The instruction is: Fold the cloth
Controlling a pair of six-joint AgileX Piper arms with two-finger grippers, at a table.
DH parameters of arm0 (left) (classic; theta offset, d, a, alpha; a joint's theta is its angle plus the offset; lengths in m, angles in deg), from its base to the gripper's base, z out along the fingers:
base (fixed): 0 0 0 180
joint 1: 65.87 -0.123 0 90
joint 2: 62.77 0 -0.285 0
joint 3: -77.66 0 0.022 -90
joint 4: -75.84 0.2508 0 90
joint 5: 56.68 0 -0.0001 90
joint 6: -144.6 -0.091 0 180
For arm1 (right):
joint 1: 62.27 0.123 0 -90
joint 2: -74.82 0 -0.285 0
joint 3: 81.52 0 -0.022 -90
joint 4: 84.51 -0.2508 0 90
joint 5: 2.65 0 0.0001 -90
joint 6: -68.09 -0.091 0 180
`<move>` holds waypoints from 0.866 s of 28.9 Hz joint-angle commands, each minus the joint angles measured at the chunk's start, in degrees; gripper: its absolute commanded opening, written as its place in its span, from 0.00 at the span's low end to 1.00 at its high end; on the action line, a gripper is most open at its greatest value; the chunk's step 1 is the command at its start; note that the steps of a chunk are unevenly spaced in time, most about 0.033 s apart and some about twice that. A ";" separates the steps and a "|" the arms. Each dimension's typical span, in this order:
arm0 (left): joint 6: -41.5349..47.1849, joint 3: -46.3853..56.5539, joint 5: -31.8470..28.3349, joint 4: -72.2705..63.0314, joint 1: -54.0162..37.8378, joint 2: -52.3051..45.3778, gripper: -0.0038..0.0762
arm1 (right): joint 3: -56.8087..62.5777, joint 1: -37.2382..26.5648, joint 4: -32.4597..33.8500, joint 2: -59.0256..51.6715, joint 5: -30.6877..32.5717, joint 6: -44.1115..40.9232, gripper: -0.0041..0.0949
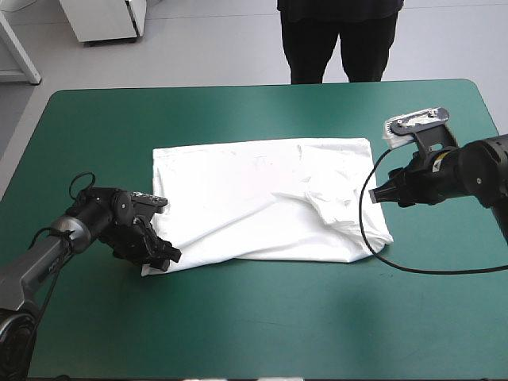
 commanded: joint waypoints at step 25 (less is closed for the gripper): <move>-8.26 -1.21 1.33 -6.95 0.17 2.71 0.02 | 6.84 -0.28 2.06 9.37 -2.14 -3.24 0.49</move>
